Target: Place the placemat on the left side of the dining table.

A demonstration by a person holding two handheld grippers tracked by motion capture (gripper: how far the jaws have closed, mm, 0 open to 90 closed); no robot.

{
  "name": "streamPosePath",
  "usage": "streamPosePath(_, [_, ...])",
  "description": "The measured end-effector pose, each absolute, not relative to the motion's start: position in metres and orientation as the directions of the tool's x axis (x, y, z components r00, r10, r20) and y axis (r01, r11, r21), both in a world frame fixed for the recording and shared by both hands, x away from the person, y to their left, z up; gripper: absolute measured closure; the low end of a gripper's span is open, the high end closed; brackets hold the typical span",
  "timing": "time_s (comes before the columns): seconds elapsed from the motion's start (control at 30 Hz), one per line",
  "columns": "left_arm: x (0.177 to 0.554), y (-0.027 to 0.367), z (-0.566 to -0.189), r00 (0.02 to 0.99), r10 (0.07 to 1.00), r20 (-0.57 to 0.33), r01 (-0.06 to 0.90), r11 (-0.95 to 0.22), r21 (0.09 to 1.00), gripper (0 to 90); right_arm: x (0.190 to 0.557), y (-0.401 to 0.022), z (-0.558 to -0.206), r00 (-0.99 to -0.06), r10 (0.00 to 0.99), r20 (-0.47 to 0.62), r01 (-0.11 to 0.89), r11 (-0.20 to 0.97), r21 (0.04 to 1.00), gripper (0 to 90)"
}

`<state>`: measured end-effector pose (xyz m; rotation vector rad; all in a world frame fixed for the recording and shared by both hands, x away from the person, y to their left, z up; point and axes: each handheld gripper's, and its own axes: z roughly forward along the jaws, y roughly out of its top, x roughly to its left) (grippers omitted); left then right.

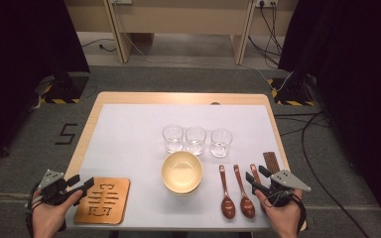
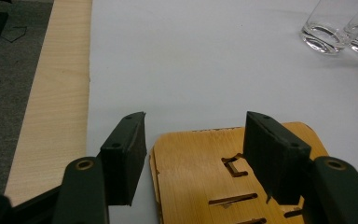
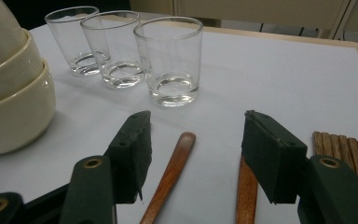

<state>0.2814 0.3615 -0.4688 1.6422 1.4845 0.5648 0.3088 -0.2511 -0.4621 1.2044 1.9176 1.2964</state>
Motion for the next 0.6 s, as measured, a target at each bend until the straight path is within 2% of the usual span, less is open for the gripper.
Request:
streamPosePath(0.33, [0.287,0.369,-0.468,0.166,0.961,-0.221,0.594,0.081,0.800,38.2,0.325,-0.242,-0.460,-0.478,0.876,0.063,0.367,0.134,0.920,43.2])
streamPosePath(0.6, [0.283,0.367,-0.465,0.192,0.955,-0.226,0.585,0.074,0.808,37.8,0.324,-0.229,-0.441,-0.512,0.858,0.037,0.320,0.151,0.935,43.1])
